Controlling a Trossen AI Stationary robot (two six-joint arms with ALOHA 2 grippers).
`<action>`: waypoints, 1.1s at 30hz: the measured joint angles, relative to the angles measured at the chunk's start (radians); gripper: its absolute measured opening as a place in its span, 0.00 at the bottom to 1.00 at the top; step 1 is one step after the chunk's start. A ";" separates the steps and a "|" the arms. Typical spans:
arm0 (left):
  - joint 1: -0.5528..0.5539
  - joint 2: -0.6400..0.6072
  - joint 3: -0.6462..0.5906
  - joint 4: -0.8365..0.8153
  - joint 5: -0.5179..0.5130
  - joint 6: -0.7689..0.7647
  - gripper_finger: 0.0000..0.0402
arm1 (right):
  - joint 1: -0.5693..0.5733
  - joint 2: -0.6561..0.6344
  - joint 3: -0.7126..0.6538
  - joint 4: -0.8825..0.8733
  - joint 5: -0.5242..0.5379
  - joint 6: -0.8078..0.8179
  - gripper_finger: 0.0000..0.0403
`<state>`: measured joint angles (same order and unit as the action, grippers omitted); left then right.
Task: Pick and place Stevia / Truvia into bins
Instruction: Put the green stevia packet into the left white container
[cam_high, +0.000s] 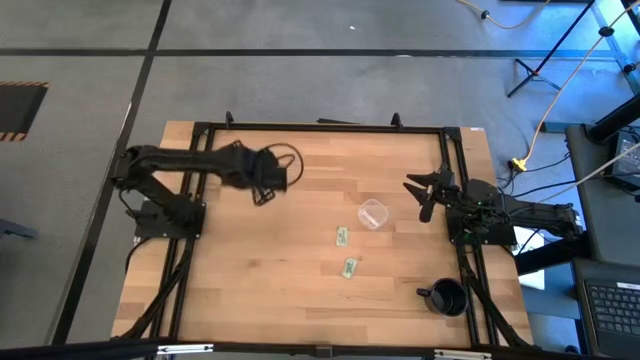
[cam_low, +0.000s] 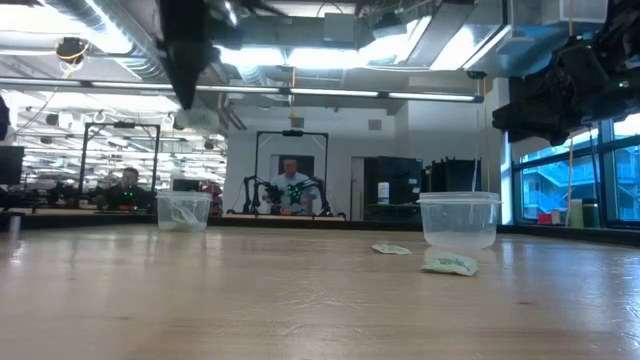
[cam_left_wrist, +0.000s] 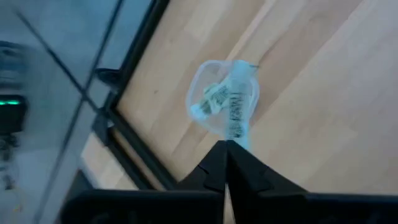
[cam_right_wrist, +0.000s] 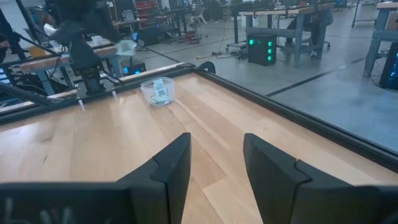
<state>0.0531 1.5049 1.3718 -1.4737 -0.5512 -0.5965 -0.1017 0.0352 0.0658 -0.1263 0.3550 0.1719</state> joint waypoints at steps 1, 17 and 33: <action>0.036 -0.001 -0.013 0.034 0.014 0.046 0.00 | 0.000 0.005 0.000 0.002 0.000 0.000 0.38; 0.373 -0.018 -0.254 0.400 0.251 0.357 0.00 | 0.000 0.067 0.000 0.002 0.000 0.002 0.38; 0.456 -0.017 -0.399 0.524 0.257 0.406 0.00 | 0.000 0.074 0.000 0.002 0.001 0.026 0.38</action>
<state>0.5087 1.4876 0.9727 -0.9501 -0.2941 -0.1903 -0.1017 0.1097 0.0659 -0.1242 0.3557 0.1978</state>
